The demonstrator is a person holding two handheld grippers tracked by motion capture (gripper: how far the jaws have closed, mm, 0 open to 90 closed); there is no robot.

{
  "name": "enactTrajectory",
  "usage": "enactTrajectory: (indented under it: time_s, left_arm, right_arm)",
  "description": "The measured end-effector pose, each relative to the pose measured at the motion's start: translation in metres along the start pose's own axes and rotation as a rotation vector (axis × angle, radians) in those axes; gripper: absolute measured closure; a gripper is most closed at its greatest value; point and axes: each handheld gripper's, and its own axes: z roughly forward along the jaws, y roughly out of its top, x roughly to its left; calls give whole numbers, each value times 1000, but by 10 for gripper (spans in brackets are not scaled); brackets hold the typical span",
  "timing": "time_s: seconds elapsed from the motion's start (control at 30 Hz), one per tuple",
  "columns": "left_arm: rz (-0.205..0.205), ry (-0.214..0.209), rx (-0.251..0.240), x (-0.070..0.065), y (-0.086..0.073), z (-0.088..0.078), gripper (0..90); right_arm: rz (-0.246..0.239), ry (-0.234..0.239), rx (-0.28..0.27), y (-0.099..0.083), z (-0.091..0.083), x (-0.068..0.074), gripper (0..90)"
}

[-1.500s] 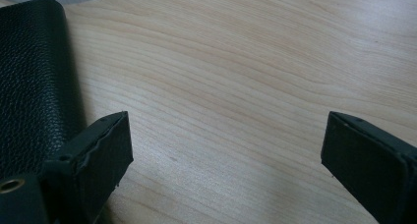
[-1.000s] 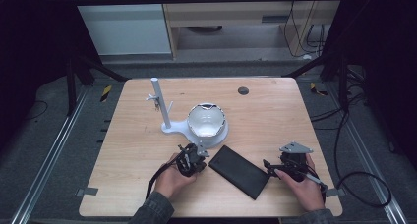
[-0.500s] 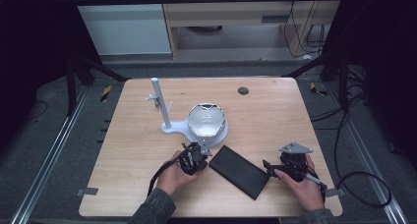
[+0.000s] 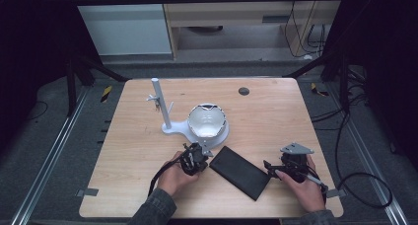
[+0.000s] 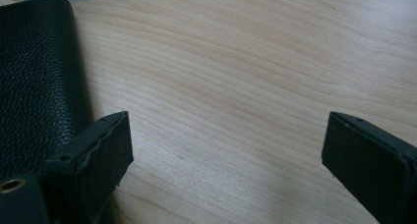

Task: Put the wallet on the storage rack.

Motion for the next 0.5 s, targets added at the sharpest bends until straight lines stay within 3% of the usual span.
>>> enactTrajectory:
  time_s: [0.5]
  left_arm:
    - [-1,-13,-8,0,1,4,900]
  right_arm:
    - [1,1,-5,0,-1,0,55]
